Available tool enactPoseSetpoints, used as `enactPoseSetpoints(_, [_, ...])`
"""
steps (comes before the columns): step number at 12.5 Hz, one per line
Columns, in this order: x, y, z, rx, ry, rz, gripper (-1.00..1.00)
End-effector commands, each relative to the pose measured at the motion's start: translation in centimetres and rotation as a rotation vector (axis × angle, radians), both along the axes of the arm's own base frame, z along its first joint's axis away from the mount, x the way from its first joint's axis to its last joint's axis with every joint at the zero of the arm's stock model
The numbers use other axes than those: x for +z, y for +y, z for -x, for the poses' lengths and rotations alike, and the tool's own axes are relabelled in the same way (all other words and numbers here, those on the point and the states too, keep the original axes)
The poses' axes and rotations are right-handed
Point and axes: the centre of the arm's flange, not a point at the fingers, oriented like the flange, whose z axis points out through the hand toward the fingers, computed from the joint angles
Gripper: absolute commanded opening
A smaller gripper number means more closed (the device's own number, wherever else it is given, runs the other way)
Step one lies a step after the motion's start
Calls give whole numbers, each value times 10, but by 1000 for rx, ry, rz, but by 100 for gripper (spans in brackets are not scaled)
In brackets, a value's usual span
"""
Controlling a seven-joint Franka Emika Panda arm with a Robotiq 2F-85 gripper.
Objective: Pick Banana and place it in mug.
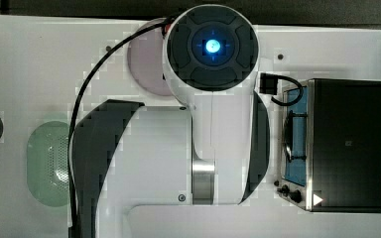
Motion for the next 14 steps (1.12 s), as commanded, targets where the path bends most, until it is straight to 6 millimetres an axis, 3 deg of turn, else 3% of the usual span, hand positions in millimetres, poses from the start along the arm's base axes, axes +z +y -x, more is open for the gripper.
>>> enactPoseSetpoints(1, [73, -22, 142, -29, 21, 5, 76])
enactPoseSetpoints(2, [65, -22, 141, -28, 36, 5, 98])
enactPoseSetpoints(5, [16, -21, 124, -23, 60, 6, 100])
enactPoseSetpoints(10, [-106, -19, 94, -7, 14, 5, 100])
enactPoseSetpoints(14, [-202, -20, 89, -4, -16, 1, 100])
